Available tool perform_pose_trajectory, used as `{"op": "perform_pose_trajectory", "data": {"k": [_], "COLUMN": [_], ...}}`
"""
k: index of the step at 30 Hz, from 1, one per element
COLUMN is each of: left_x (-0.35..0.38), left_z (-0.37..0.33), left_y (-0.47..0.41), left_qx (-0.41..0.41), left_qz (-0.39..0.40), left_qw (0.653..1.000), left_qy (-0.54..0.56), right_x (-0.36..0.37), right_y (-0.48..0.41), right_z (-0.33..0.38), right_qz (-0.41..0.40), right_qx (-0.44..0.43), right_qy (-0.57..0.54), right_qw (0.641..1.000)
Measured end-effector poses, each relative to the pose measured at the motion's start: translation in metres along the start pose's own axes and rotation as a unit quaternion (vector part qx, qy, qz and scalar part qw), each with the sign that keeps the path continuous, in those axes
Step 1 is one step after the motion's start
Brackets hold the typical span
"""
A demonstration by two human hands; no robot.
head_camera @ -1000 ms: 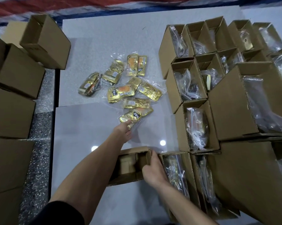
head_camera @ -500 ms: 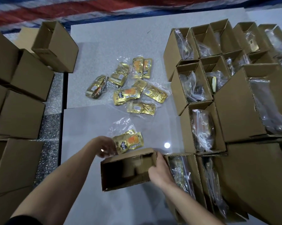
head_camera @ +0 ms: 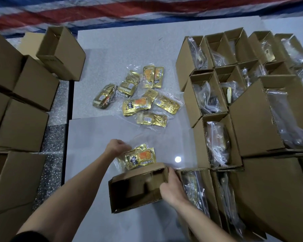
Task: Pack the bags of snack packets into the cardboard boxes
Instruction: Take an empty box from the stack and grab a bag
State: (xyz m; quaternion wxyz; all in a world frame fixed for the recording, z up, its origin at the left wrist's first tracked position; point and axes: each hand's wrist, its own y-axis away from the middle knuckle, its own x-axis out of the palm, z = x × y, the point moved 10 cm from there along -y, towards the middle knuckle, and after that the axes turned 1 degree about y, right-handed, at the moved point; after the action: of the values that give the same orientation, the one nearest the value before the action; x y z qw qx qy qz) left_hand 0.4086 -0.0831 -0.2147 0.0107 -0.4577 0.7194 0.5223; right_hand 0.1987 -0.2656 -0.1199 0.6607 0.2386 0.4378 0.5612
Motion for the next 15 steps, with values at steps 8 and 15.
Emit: {"op": "perform_pose_trajectory", "data": {"k": [8,15], "left_x": [-0.007,-0.029], "left_z": [-0.039,-0.074], "left_y": [0.039,0.103], "left_qx": [0.232,0.378], "left_qz": [-0.056,-0.109], "left_qw": [0.958,0.908], "left_qy": [-0.159,-0.144], "right_x": [0.001,0.001], "right_y": [0.005,0.006], "right_z": [-0.001,-0.004], "right_qz": [-0.005,-0.023], "right_qx": [-0.003,0.008], "right_qy": [-0.001,0.007], "right_qw": [1.0,1.0]}}
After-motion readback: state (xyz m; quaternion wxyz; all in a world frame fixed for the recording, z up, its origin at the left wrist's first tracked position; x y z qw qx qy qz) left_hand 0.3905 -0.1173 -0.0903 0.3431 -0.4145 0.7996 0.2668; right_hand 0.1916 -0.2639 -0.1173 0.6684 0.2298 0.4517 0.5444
